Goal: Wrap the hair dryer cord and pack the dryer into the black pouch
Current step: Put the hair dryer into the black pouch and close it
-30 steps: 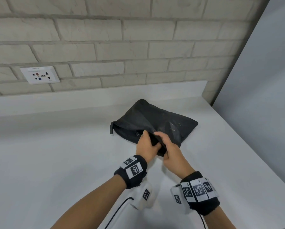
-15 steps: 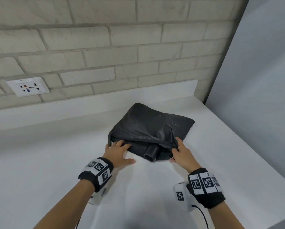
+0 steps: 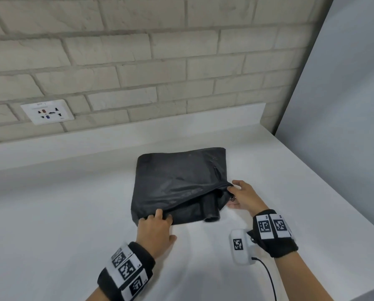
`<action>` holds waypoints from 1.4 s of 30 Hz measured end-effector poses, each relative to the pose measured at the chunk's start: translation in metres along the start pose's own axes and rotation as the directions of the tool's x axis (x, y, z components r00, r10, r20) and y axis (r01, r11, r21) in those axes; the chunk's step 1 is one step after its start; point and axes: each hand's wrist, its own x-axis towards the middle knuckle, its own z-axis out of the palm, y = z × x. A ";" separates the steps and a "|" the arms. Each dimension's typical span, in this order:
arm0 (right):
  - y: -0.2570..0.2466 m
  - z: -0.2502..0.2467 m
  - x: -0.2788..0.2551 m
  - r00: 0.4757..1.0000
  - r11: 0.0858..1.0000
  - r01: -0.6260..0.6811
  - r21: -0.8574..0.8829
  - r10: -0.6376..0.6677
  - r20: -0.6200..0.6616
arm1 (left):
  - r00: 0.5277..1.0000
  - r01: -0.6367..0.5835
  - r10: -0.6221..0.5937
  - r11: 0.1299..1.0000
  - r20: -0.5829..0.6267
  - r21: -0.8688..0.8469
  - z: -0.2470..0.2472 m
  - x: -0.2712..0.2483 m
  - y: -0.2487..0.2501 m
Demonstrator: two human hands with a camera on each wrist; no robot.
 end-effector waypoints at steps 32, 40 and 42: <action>0.012 -0.005 -0.035 0.983 0.963 0.147 -0.227 -0.116 0.144 | 1.000 -0.010 0.002 0.946 -0.025 -0.325 -0.036 0.061 0.037; -0.001 0.012 -0.035 0.958 0.752 0.280 -0.596 -0.255 0.129 | 0.937 0.149 -0.262 0.899 -0.232 -0.411 -0.011 -0.001 -0.033; -0.006 0.026 -0.037 0.943 0.703 0.331 -0.630 -0.275 0.189 | 0.905 0.276 -0.388 0.847 -0.173 -0.453 -0.005 -0.010 -0.054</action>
